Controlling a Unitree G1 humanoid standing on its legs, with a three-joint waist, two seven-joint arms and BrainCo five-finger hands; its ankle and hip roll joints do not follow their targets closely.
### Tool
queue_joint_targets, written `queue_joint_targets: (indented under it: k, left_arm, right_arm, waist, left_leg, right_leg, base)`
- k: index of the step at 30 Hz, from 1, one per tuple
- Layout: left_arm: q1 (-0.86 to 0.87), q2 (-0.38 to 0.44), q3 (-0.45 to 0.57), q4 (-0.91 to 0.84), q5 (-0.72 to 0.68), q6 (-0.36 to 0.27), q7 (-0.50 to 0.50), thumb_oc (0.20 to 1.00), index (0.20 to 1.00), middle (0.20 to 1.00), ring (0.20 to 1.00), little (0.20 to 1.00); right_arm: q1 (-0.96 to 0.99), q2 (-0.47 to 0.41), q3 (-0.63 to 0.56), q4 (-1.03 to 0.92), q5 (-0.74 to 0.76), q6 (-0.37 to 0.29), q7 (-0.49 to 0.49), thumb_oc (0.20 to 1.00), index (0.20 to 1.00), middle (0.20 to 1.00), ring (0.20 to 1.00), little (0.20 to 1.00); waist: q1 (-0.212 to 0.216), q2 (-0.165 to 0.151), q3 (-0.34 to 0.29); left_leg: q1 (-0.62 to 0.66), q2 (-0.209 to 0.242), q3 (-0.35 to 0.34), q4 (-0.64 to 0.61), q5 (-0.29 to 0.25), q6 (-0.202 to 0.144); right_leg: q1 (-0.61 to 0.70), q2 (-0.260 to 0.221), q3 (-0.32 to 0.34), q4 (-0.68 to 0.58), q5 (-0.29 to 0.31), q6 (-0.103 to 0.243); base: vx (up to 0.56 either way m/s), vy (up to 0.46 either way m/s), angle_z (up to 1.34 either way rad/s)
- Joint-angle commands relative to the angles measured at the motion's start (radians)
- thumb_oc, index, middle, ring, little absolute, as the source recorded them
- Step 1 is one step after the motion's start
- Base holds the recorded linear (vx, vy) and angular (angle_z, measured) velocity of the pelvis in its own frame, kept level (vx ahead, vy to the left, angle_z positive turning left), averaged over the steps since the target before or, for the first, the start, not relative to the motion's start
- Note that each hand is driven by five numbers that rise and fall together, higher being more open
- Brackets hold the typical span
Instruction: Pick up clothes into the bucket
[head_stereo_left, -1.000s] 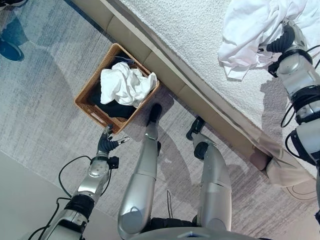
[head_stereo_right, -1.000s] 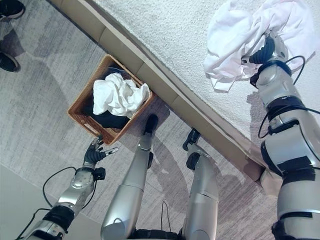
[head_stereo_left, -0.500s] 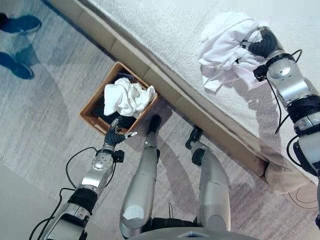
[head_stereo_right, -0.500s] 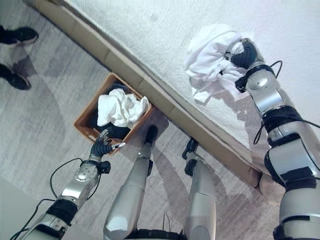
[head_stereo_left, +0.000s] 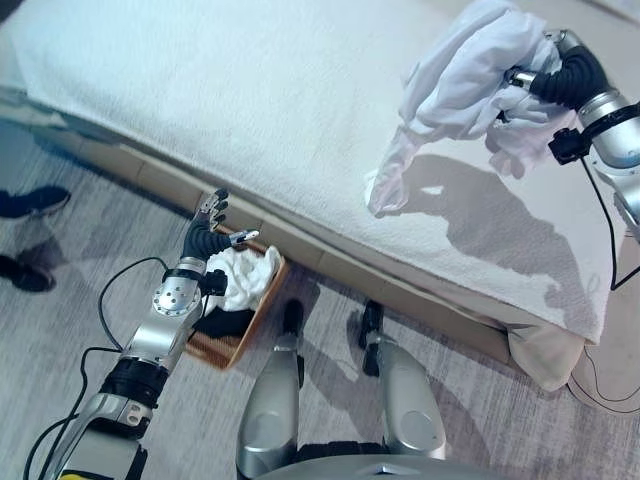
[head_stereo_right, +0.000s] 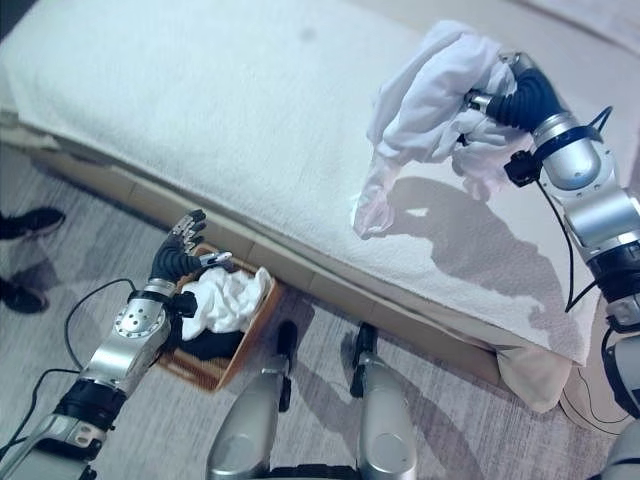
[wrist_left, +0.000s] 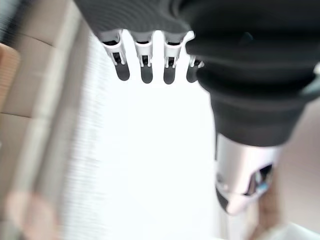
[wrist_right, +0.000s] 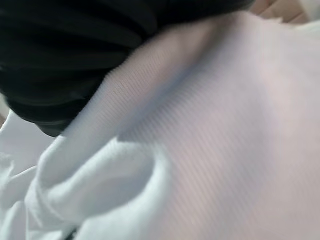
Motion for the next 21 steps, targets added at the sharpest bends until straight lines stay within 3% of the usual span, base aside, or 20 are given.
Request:
queue_joint_targets:
  k: [1,7,13,21]
  left_arm:
    - [-0.004,0.029,-0.02,-0.072,0.057,-0.05,-0.036,1.0,1.0,1.0,1.0,1.0]
    - [-0.072,0.072,-0.095,-0.186,0.077,-0.053,-0.096,1.0,1.0,1.0,1.0,1.0]
    - [-0.242,0.159,-0.259,-0.273,0.127,-0.044,-0.165,1.0,1.0,1.0,1.0,1.0]
    - [-0.354,0.066,-0.345,-0.234,0.213,-0.032,-0.15,1.0,1.0,1.0,1.0,1.0]
  right_arm:
    - [-0.003,-0.008,0.009,-0.074,0.069,-0.052,0.037,0.2,0.2,0.2,0.2,0.2]
    - [0.037,-0.008,0.034,-0.158,0.137,-0.047,0.108,0.2,0.2,0.2,0.2,0.2]
    - [0.003,0.007,0.097,-0.26,0.162,-0.041,0.161,0.2,0.2,0.2,0.2,0.2]
    - [-0.021,0.033,0.156,-0.359,0.231,-0.023,0.221,0.2,0.2,0.2,0.2,0.2]
  waist:
    - [-0.012,-0.047,-0.139]
    - [-0.027,-0.047,-0.228]
    - [-0.042,-0.046,-0.323]
    - [-0.049,-0.049,-0.384]
  left_leg:
    - [0.011,0.0,0.027,0.035,-0.05,-0.023]
    - [0.089,0.006,0.049,0.012,-0.07,-0.024]
    - [0.167,0.02,0.069,-0.017,-0.089,-0.025]
    - [0.229,0.026,0.072,-0.05,-0.097,-0.025]
  right_leg:
    - [0.095,-0.017,0.016,-0.042,-0.014,0.061]
    - [0.18,0.0,0.028,-0.096,-0.015,0.063]
    - [0.264,0.009,0.035,-0.143,-0.02,0.065]
    - [0.328,0.012,0.027,-0.166,-0.032,0.066]
  base:
    - [0.09,0.014,-0.09]
    - [0.1,-0.004,-0.14]
    - [0.1,-0.009,-0.08]
    - [0.06,-0.004,-0.01]
